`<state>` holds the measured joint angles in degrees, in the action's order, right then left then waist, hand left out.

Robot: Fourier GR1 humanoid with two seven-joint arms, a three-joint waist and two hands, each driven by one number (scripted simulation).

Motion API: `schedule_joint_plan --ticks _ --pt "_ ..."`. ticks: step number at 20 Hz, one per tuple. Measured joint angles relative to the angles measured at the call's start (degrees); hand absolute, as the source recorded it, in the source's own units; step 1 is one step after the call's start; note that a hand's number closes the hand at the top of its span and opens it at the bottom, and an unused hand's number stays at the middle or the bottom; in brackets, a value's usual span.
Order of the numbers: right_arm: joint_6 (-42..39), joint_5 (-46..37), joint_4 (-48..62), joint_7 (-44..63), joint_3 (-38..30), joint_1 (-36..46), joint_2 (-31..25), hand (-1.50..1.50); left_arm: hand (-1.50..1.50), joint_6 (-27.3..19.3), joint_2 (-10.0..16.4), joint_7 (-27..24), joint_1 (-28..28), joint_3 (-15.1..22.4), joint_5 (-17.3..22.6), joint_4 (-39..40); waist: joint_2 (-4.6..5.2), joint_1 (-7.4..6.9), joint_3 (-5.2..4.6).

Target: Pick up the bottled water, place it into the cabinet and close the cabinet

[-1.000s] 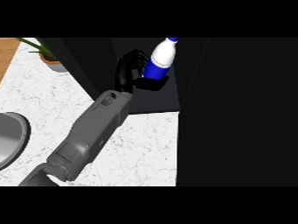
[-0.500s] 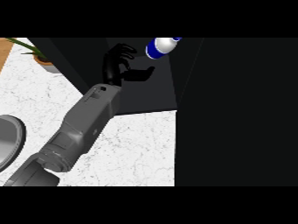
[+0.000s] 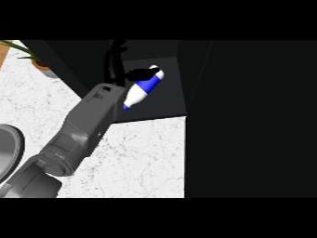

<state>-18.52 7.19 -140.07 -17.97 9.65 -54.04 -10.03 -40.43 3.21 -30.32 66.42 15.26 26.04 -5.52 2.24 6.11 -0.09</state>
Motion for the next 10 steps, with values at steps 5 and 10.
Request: schedule_joint_plan --ticks 5,10 --pt "-0.89 0.29 0.17 -0.04 0.02 -0.56 -0.14 -1.50 -1.50 3.95 0.12 -0.92 1.47 -0.81 0.30 -0.36 -0.03 0.02 -0.02" --pt "-1.77 0.60 0.01 -0.22 0.63 -1.27 -0.25 -1.50 -1.50 9.84 -0.10 -4.16 2.71 -3.33 2.31 -3.35 -0.38 -0.68 -0.05"
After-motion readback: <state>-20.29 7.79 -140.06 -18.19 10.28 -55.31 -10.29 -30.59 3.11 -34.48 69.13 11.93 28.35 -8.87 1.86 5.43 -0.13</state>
